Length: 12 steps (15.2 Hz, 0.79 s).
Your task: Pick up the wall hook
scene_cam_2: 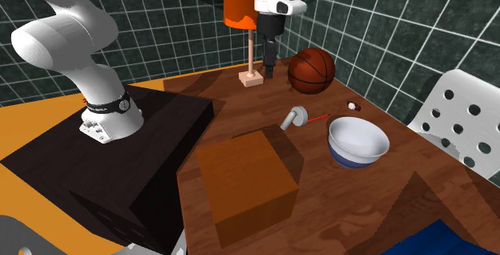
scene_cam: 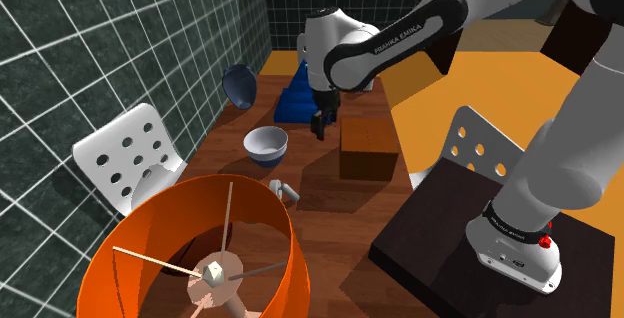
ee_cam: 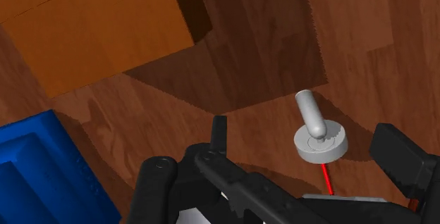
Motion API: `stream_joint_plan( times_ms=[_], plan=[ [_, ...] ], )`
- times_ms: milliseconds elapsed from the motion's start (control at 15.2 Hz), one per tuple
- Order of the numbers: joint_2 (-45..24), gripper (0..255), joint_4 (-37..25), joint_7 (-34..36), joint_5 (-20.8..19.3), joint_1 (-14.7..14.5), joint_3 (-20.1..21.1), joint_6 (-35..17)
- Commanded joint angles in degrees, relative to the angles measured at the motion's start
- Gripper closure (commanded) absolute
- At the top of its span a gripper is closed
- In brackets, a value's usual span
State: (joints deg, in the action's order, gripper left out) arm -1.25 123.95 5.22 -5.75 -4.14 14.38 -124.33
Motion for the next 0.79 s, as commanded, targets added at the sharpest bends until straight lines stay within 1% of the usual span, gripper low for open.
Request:
stream_joint_plan(
  times_ms=[0, 330, 726],
  plan=[
    [-4.31, 0, -2.2, 0.97, -1.97, -0.68, 0.57, -1.23],
    [-15.35, 0, -9.05, 3.06, -7.14, -3.03, 0.89, -3.17],
    [-28.6, 0, -19.24, 4.39, -12.45, -6.94, 0.04, -3.59]
  ],
)
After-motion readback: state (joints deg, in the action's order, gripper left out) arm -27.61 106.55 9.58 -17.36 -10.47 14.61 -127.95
